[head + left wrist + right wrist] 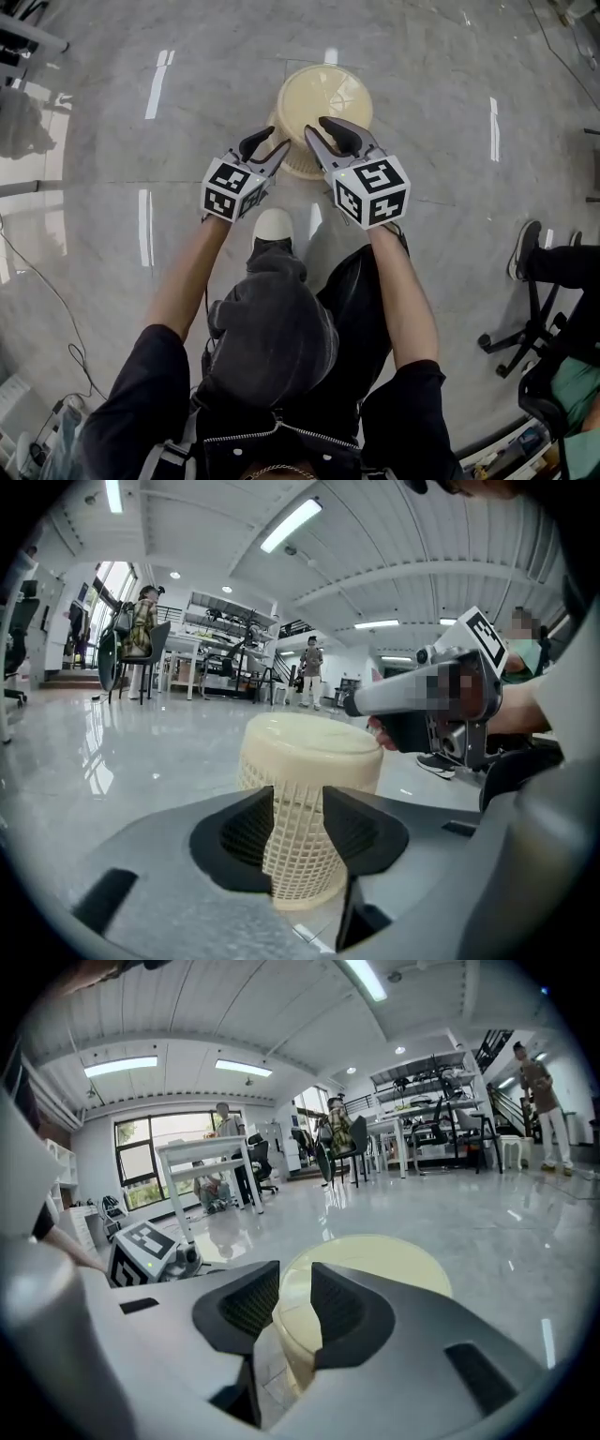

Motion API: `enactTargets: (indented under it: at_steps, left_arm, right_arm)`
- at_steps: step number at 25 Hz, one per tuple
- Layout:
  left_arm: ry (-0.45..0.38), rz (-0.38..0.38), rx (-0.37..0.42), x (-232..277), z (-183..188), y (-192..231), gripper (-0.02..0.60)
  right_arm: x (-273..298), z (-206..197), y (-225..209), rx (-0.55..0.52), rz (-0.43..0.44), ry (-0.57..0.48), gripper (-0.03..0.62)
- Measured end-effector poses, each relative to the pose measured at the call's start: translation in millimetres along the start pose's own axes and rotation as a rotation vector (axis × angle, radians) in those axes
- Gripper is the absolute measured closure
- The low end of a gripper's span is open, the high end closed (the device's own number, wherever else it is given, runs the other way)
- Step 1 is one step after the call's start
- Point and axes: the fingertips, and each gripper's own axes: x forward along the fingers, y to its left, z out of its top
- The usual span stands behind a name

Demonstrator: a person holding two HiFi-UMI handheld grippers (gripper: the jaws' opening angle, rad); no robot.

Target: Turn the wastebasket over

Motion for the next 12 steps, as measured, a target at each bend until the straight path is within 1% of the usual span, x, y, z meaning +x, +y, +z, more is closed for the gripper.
enactTargets:
  at_steps: [2, 8, 10, 12]
  left_arm:
    - [-0.006, -0.007, -0.016, 4, -2, -2, 0.430]
    - [-0.009, 0.021, -0.063, 18, 7, 9, 0.430]
    - [-0.024, 0.022, -0.087, 20, 13, 13, 0.430]
    - [-0.067, 0.018, -0.100, 13, 23, 15, 0.430]
  right_arm:
    - [2, -9, -1, -0.014, -0.015, 0.015, 0.488]
    - [9, -6, -10, -0.008, -0.038, -0.006, 0.496]
    - [6, 2, -16, 0.005, -0.054, -0.043, 0.498]
    - [-4, 11, -23, 0.011, -0.097, -0.083, 0.526]
